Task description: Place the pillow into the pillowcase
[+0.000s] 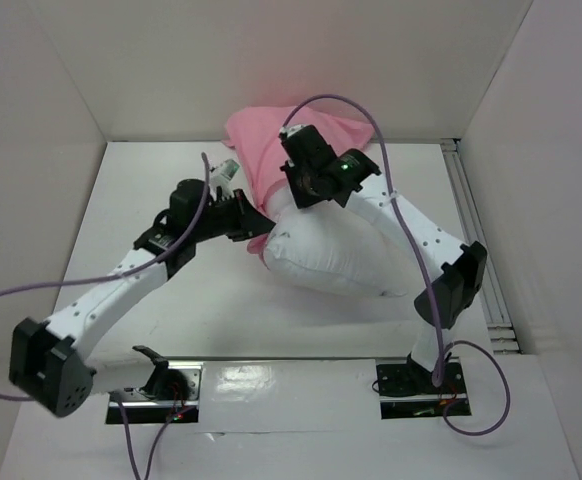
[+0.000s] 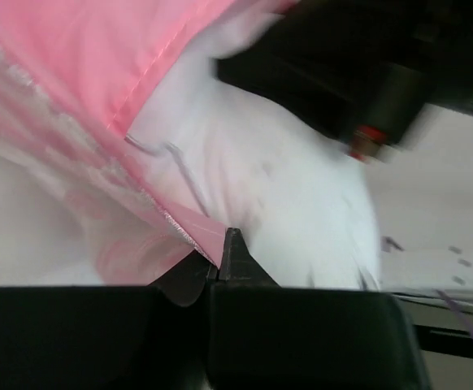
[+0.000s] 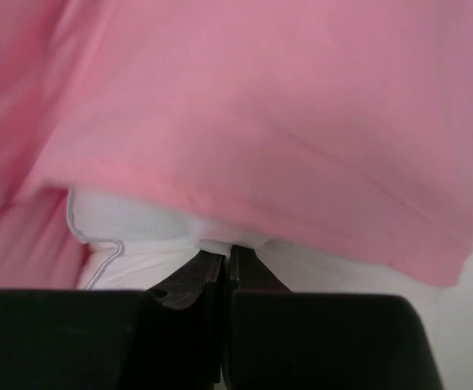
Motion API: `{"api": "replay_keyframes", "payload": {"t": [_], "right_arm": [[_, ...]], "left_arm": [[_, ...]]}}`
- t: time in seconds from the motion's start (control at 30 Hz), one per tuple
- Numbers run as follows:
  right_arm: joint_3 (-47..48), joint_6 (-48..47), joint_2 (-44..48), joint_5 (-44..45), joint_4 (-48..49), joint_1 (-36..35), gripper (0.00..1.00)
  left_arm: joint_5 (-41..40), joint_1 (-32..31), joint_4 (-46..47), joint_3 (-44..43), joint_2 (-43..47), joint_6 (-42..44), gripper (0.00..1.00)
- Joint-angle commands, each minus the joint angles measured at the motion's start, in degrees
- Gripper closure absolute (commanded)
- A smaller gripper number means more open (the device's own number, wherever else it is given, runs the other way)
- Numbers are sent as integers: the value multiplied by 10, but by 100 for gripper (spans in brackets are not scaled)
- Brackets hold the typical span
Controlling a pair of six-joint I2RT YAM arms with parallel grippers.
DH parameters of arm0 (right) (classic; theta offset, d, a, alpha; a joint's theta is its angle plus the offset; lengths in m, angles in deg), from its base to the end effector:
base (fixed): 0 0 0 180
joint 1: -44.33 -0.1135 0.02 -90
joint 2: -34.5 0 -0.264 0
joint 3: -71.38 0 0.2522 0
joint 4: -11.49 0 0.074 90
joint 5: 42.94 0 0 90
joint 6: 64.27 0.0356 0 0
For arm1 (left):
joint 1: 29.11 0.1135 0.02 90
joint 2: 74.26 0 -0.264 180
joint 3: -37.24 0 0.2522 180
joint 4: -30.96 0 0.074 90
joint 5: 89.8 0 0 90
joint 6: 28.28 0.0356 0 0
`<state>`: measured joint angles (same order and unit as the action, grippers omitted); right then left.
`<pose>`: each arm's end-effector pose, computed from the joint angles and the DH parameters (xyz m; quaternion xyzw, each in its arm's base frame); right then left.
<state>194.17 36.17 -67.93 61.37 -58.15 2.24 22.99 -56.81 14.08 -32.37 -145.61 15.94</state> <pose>0.2909 0.2509 0.3768 -0.2120 0.9068 0.0480 0.3612 0.2494 -0.1465 0.3219 -0.0113 0.8044 -0.4707 0.3623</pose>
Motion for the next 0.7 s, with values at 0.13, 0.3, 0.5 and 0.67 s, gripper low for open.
{"api": "replay_keyframes", "payload": {"t": [0.13, 0.3, 0.5, 0.67], "right_arm": [[-88, 11, -2, -23, 160, 7, 100], [-58, 39, -42, -63, 229, 44, 100], [190, 64, -56, -51, 236, 96, 100], [191, 77, 25, -56, 293, 93, 100]], "left_arm": [[127, -53, 79, 60, 165, -121, 100], [139, -58, 82, 84, 166, -121, 100], [168, -49, 100, -50, 55, -85, 100], [210, -34, 68, -286, -83, -47, 100]]}}
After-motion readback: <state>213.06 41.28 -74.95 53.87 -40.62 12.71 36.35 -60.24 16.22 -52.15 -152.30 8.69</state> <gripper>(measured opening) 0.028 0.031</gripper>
